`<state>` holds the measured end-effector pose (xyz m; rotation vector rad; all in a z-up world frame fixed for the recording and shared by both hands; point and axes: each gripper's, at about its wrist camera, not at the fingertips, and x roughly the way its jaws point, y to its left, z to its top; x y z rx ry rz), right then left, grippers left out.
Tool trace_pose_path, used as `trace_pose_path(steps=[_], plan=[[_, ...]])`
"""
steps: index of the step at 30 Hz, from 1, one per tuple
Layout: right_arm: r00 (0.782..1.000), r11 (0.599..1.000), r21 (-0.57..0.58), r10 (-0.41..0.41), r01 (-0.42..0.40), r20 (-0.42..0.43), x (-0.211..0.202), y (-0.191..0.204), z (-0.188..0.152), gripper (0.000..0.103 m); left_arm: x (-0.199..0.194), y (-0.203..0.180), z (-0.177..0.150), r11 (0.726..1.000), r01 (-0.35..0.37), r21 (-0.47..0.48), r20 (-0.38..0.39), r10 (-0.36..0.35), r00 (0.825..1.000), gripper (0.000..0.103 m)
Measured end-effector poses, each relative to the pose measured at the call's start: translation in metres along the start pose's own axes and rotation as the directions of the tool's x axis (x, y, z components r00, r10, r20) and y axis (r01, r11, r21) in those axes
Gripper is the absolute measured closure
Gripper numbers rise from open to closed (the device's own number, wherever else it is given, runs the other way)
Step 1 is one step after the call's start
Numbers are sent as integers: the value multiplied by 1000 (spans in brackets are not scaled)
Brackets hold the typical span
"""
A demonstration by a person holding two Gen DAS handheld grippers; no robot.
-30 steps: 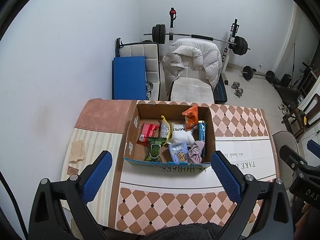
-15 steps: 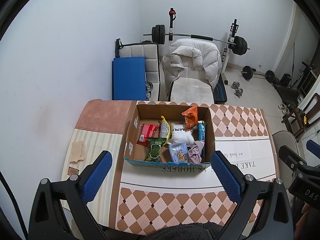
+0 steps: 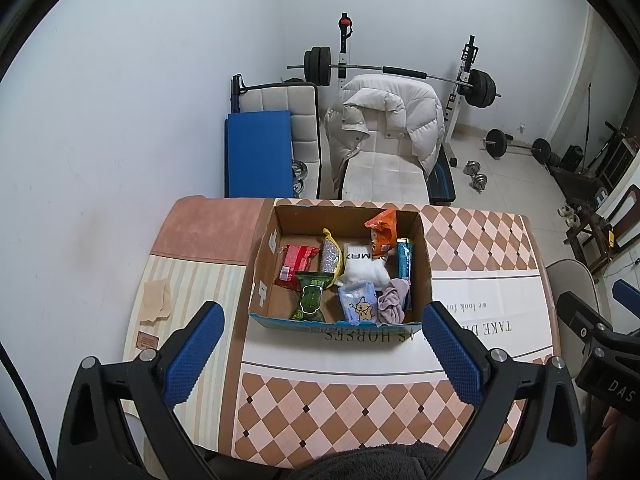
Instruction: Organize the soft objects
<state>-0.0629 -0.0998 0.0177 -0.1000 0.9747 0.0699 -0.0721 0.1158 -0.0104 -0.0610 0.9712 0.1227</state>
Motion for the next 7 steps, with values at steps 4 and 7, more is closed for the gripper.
trace_pose_path(steps=[4,7], plan=[[1000,1000,0,2,-2,0,0,1,-1,0,0,3,-1,1000,-3,-3,7,3,1000,2],[1000,1000,4,5,-5,-1,1,1,-2,0,0,5,-1,1000,2,-7,11,-2,1000,2]])
